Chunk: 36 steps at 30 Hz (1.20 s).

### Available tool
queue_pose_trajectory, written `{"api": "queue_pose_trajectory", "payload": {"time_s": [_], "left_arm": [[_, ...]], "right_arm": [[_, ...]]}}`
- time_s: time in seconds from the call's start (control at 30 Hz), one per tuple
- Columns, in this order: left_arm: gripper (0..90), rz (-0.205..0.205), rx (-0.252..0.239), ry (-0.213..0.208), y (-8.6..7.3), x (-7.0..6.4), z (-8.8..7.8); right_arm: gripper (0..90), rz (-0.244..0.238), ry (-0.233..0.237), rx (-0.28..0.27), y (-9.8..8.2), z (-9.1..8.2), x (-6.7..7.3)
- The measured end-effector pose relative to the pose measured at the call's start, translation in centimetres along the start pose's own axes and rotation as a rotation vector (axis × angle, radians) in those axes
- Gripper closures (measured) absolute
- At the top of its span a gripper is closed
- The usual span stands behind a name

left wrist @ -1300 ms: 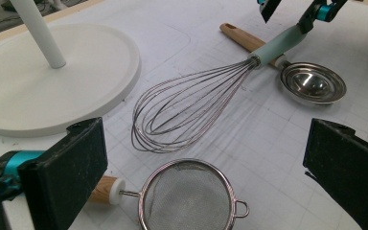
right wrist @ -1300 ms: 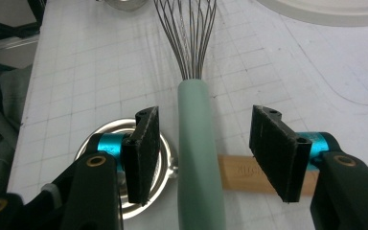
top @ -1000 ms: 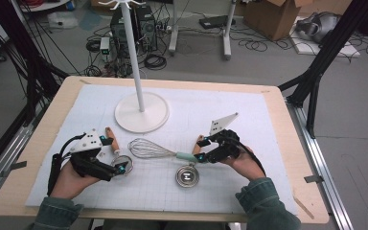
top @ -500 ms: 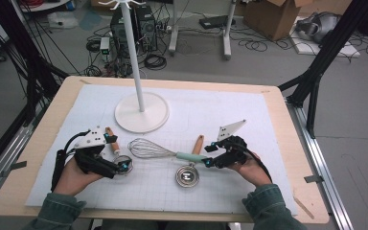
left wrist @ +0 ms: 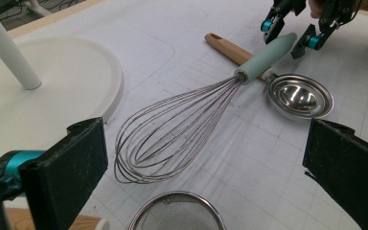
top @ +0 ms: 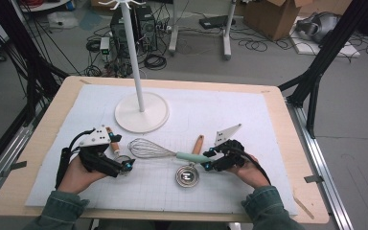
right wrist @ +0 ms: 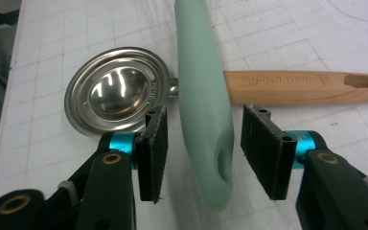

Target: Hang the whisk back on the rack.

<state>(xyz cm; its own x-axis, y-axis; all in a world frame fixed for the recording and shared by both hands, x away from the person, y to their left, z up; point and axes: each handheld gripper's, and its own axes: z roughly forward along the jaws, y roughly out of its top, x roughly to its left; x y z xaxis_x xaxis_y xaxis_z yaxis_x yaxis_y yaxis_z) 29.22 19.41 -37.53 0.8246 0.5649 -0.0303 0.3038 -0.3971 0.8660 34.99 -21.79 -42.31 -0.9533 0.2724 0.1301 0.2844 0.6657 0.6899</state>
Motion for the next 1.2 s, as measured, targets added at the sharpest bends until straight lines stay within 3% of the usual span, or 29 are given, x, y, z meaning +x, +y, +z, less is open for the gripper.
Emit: {"api": "queue_pose_trajectory", "payload": {"time_s": [0.6, 0.9, 1.2], "left_arm": [[2.0, 0.011, 0.01, -0.015, 0.1, -0.2, 0.7], [2.9, 0.029, 0.02, -0.03, 0.5, -0.4, 1.4], [11.4, 0.071, 0.026, -0.094, 1.3, -0.7, 2.8]], "right_arm": [[63.8, -0.034, 0.007, 0.017, 0.4, 0.7, 0.0], [64.9, -0.042, 0.017, 0.023, 0.4, 0.6, 0.0], [65.2, -0.05, 0.023, 0.021, 0.5, 0.3, 0.3]]}}
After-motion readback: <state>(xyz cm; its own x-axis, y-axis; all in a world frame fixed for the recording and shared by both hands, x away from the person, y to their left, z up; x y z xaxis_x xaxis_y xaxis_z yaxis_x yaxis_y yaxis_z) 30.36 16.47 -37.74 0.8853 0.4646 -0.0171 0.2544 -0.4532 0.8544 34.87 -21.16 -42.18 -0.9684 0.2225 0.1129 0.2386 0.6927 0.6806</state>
